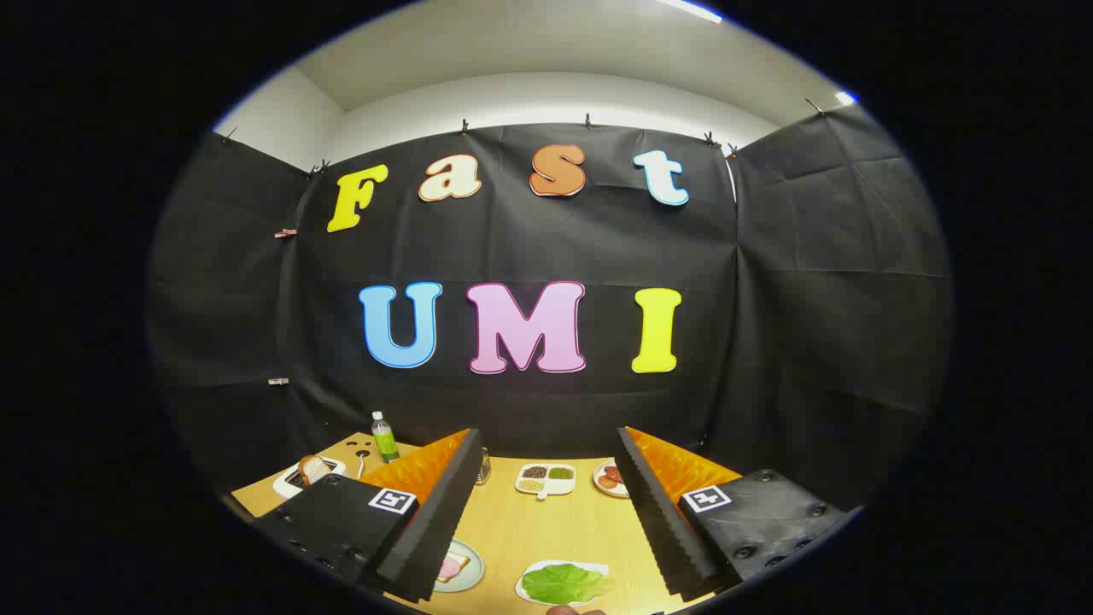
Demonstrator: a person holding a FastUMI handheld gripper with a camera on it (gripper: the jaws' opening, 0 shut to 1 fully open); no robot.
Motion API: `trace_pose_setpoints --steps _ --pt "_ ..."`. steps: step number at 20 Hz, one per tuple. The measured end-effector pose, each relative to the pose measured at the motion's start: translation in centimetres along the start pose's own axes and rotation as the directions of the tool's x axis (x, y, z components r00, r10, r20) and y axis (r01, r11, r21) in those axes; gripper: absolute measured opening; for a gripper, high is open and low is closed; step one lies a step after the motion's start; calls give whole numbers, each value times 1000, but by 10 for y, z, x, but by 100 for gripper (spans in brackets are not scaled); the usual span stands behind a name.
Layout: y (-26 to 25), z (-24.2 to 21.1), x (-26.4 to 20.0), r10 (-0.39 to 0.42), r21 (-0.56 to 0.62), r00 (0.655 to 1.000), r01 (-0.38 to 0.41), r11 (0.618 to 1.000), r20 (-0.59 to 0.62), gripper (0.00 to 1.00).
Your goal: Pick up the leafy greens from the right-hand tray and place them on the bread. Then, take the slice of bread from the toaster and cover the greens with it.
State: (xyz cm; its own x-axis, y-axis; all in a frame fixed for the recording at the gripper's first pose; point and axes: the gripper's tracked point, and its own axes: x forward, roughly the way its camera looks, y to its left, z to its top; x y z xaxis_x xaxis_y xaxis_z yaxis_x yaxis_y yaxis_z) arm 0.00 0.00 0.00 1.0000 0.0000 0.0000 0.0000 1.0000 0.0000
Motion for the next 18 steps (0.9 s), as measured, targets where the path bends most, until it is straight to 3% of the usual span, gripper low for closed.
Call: trace_pose_setpoints --steps 3,11,18 --pt "-2 3 1 -24 -14 1000 24 1000 1 96" --pt "-27 -2 -7 -182 -31 983 182 983 7 97" --pt "-10 -19 -1 -169 -25 985 169 985 -22 97"
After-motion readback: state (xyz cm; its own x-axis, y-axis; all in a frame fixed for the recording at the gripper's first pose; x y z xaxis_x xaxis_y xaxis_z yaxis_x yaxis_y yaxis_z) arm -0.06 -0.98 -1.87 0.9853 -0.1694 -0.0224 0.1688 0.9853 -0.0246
